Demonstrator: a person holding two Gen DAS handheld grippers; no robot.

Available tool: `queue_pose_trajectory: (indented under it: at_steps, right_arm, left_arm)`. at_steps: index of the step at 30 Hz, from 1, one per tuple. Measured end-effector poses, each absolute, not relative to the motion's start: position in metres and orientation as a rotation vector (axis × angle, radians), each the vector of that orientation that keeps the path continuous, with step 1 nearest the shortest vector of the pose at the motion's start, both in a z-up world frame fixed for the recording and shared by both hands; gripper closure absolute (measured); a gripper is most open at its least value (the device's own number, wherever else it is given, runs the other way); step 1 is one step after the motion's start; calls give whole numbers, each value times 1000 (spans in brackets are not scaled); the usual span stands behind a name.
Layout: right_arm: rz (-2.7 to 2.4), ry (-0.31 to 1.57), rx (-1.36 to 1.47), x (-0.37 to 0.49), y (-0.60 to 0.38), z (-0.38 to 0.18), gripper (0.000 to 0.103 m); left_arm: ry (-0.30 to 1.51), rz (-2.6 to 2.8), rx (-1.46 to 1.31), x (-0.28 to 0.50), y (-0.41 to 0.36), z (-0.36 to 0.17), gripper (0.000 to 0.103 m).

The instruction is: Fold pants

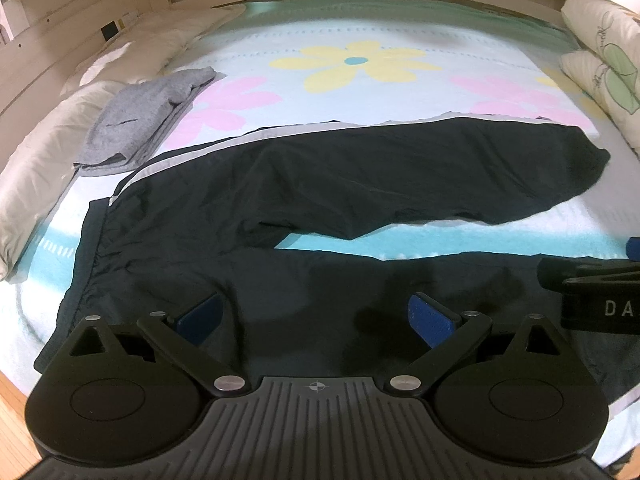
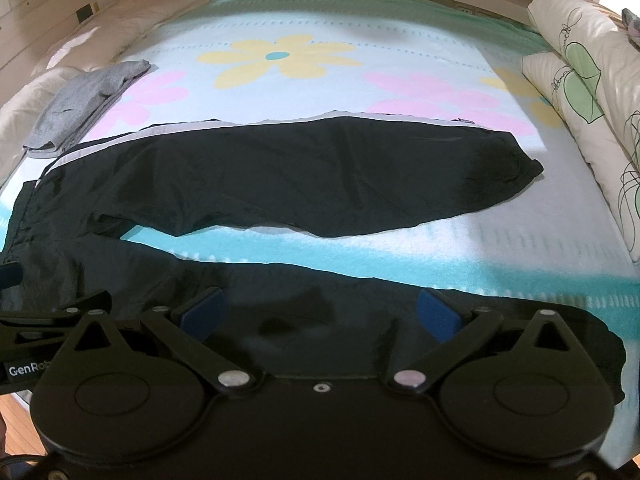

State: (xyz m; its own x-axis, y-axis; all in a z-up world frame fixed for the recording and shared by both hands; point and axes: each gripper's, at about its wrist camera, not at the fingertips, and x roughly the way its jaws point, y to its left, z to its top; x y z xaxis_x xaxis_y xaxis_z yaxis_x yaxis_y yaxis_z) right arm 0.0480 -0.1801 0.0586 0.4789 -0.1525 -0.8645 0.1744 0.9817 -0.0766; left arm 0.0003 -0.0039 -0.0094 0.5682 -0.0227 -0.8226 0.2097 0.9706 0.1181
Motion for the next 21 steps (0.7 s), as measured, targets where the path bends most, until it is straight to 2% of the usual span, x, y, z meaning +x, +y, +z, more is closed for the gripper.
queue_pose_trajectory:
  at_steps: [21]
  right_arm:
    - [-206,1068,8,50,-181,56,1]
  left_arm:
    - [981,-173,168,2,-1,-7,3]
